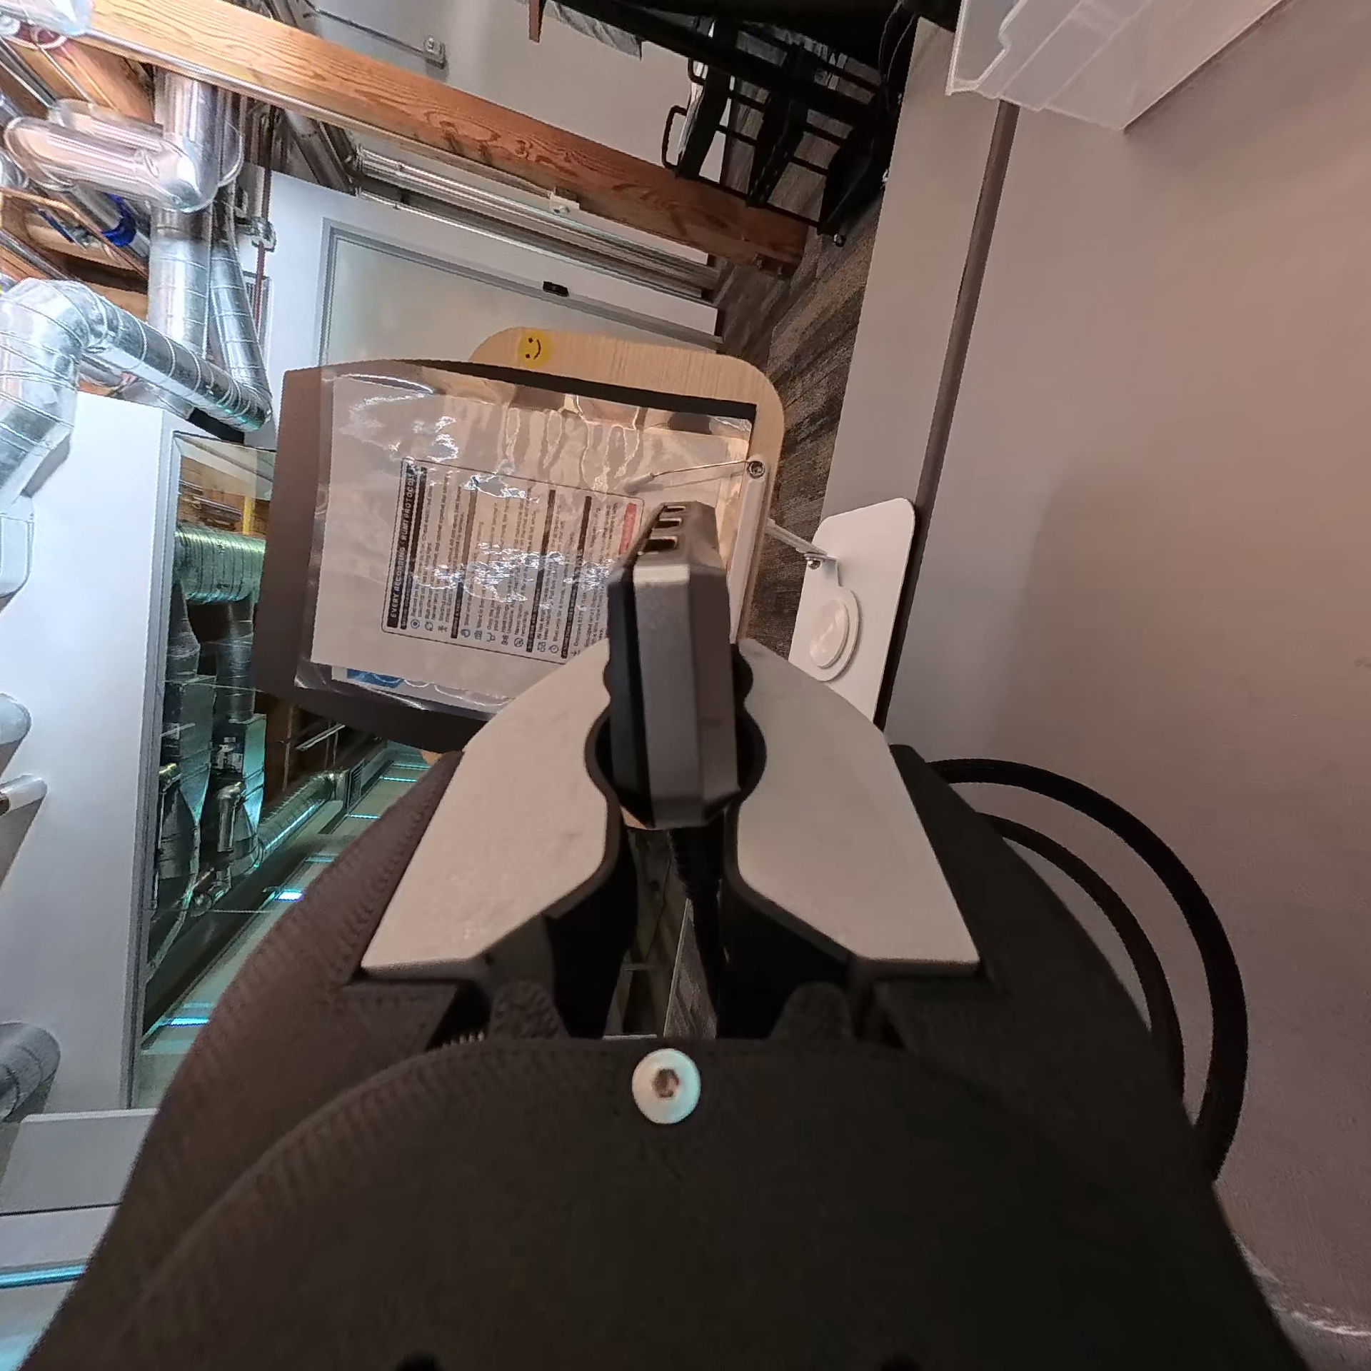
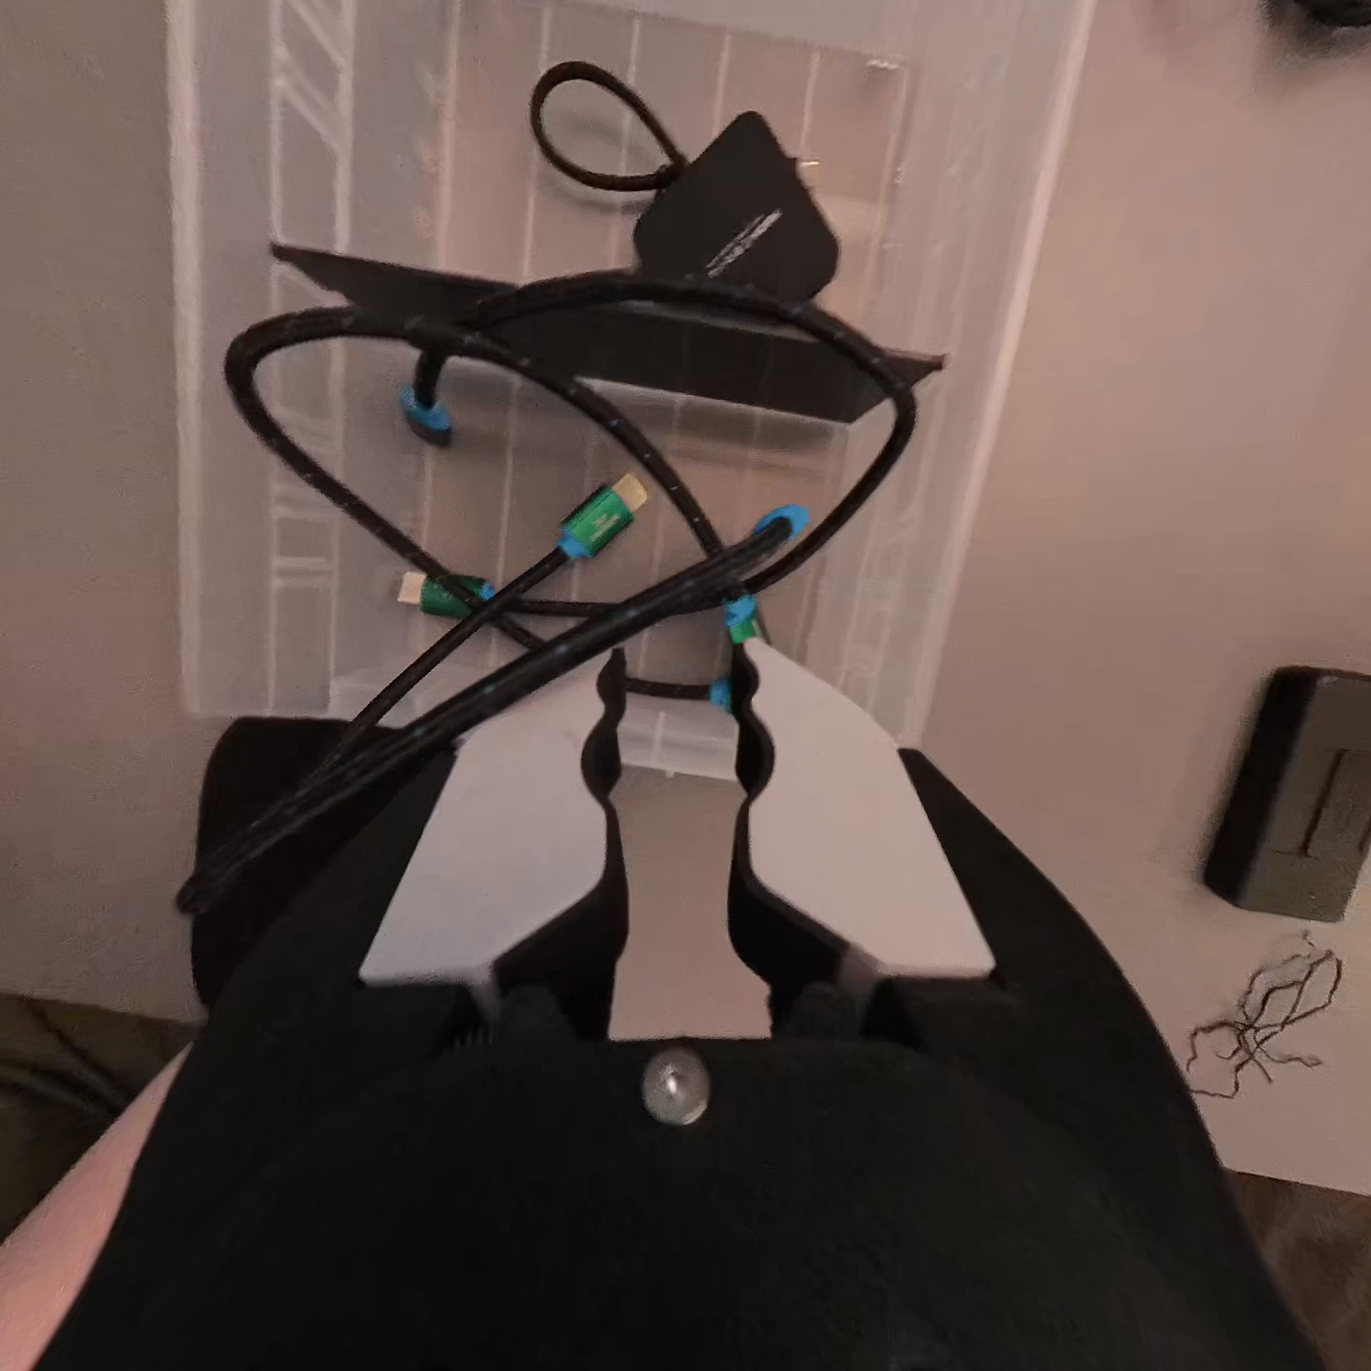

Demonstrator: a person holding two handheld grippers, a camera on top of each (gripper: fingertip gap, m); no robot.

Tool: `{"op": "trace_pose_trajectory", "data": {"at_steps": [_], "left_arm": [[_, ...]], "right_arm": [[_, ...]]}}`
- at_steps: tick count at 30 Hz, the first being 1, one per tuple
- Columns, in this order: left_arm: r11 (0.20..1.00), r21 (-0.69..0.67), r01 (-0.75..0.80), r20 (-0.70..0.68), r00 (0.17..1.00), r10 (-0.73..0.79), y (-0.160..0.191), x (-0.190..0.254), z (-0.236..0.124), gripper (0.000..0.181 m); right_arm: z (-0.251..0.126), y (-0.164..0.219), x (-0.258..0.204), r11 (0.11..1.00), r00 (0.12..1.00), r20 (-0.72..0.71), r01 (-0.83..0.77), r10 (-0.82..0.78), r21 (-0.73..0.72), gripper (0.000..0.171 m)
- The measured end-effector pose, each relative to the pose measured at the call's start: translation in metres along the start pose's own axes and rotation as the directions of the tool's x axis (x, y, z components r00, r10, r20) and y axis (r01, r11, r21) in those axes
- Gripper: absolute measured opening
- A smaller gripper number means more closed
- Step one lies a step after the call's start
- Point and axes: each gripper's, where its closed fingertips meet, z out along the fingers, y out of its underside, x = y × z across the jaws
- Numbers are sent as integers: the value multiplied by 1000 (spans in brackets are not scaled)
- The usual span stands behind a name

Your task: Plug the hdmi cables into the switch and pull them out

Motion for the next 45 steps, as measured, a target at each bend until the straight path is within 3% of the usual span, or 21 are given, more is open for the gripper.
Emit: {"op": "trace_pose_trajectory", "data": {"at_steps": [1,4,7,14,19,26,32,34,37,41,45], "left_arm": [[1000,0,-1,-1,1000,1,0,1,0,23],[1000,0,-4,-7,1000,4,-1,2,1,24],[1000,0,-6,-10,1000,6,-1,3,1,24],[1000,5,-1,-19,1000,1,-2,4,1,24],[1000,6,-8,-26,1000,8,-3,7,1,24],[1000,6,-5,-30,1000,5,-2,6,1,23],[1000,8,-5,-28,1000,6,-3,5,0,24],[1000,8,-4,-29,1000,5,-3,6,0,24],[1000,6,-9,-34,999,9,-4,7,0,24],[1000,3,-12,-44,999,12,-4,11,2,24],[1000,-3,-18,-59,998,18,-4,15,5,24]], "right_arm": [[-2,5,-10,999,999,28,35,-34,-22,27],[-8,8,-16,988,988,-50,142,-145,-63,28],[-17,-13,-23,962,955,-126,272,-268,10,28],[-11,-47,-61,802,805,-163,589,-571,102,34],[16,-90,-60,851,855,-184,510,-486,123,31],[46,-86,-43,900,880,-200,434,-430,-26,30],[28,-73,-37,901,900,-135,427,-415,72,30],[27,-67,-22,884,879,-174,462,-445,74,30],[31,-67,-5,867,868,-199,482,-454,128,32],[39,-78,-7,832,881,-131,472,-454,293,35],[49,-77,-2,852,899,-97,435,-426,291,34]]}}
